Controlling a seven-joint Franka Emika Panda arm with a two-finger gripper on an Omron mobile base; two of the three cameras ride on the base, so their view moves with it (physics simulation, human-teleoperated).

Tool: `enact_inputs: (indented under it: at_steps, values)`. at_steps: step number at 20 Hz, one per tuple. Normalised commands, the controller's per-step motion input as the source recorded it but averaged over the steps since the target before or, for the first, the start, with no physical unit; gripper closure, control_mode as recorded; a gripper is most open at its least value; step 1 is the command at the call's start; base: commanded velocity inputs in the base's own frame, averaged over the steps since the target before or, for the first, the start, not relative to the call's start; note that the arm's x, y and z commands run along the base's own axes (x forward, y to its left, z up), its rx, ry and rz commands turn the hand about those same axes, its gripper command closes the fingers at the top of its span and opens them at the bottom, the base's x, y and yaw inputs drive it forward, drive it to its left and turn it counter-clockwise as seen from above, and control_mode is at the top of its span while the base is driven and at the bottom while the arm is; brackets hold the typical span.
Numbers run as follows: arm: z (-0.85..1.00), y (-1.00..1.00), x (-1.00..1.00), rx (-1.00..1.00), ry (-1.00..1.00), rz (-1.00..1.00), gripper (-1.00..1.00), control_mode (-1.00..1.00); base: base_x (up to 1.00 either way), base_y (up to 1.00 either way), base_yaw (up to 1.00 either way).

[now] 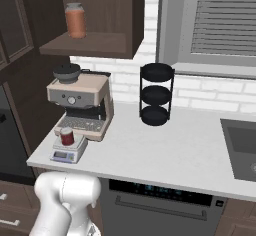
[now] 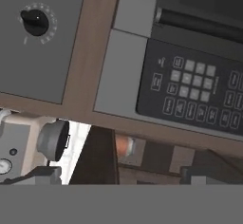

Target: Pick the canned food and place it on the digital scale for weighing, and close the cabinet.

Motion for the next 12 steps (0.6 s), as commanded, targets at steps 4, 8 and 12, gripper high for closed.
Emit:
enact_inputs:
  at_steps: [4, 8, 12]
  values:
    - [0.0, 0.02, 0.35, 0.0, 0.0, -0.13, -1.0, -1.0, 0.0, 0.0, 0.0]
    - [0.0, -0.09, 0.36, 0.0, 0.0, -0.09, -1.0, -1.0, 0.0, 0.0, 0.0]
    - [0.14, -0.53, 0.01, 0.04, -0.11, -0.06, -1.0, -1.0, 0.0, 0.0, 0.0]
